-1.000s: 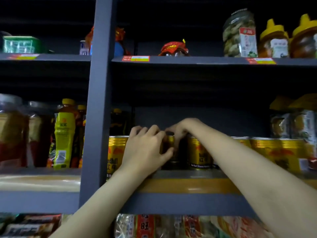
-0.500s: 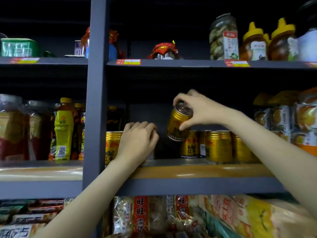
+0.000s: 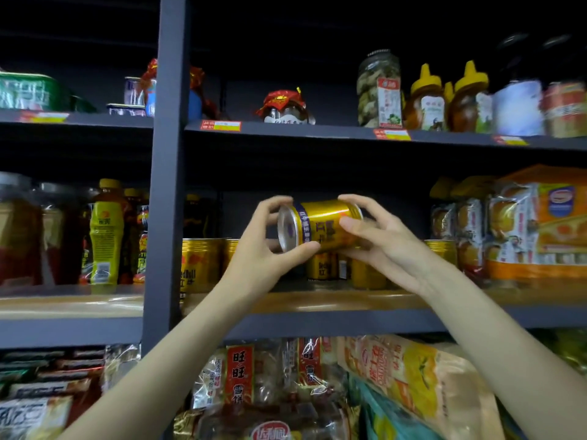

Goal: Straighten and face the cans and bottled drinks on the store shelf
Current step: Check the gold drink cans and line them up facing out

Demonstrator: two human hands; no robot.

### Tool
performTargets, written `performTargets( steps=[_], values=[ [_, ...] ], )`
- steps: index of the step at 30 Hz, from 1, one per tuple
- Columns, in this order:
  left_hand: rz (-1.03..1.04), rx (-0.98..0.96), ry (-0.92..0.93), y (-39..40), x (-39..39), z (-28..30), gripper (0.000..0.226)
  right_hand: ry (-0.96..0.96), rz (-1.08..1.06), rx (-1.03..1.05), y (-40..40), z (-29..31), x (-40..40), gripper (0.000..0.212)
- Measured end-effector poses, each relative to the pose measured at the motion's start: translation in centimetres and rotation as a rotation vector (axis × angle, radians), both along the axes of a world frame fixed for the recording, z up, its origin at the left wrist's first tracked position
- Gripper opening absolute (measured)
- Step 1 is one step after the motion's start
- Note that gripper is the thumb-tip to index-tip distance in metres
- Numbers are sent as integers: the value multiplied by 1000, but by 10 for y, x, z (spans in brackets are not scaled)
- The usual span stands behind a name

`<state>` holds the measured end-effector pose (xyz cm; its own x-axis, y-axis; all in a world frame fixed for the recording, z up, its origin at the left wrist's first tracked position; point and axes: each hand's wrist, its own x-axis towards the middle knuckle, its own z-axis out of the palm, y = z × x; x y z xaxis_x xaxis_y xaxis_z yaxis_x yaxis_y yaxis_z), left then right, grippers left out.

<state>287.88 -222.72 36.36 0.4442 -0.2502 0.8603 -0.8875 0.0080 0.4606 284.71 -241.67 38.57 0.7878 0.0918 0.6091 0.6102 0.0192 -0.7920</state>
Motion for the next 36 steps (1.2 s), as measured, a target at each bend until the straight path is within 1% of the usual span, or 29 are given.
performTargets(
  steps=[3, 5, 8, 10, 13, 17, 18, 20, 22, 24, 26, 28, 30, 32, 34, 36],
  values=[
    [45, 0, -152, 3, -6, 2, 77, 171, 153, 37, 6, -10, -4, 41],
    [96, 58, -259, 3, -10, 2, 85, 271, 299, 155, 14, -18, -6, 34],
    [120, 120, -337, 2, -14, -2, 85, 289, 386, 271, 24, -26, -7, 34],
    [115, 149, -358, 3, -16, -5, 84, 295, 392, 260, 25, -27, -8, 35],
    [110, 162, -376, 4, -17, -7, 83, 326, 366, 187, 26, -25, -10, 39],
    [128, 166, -395, 6, -16, -7, 74, 281, 330, 295, 26, -22, -10, 44],
    [147, 174, -398, 6, -15, -6, 71, 255, 310, 315, 26, -20, -10, 41],
    [159, 180, -385, 8, -12, -6, 71, 208, 249, 327, 26, -18, -10, 30],
    [149, 169, -365, 8, -9, -7, 72, 160, 168, 325, 26, -17, -9, 26],
    [122, 136, -306, 5, -10, -9, 72, 86, 83, 308, 27, -17, -7, 36],
    [70, 60, -192, 1, -11, -12, 65, 0, 1, 289, 27, -20, -5, 48],
    [26, -30, -101, 2, -8, -15, 58, -65, -43, 253, 26, -23, -3, 52],
    [-22, -82, -23, 6, -5, -14, 56, -90, 44, 247, 24, -26, 0, 50],
    [-154, -140, 112, 12, -2, -11, 55, -101, 142, 254, 20, -28, 3, 49],
    [-323, -183, 300, 16, 1, -9, 49, -119, 157, 226, 18, -29, 5, 51],
    [-387, -172, 426, 17, 5, -8, 42, -162, 114, 149, 20, -29, 6, 56]
  ],
)
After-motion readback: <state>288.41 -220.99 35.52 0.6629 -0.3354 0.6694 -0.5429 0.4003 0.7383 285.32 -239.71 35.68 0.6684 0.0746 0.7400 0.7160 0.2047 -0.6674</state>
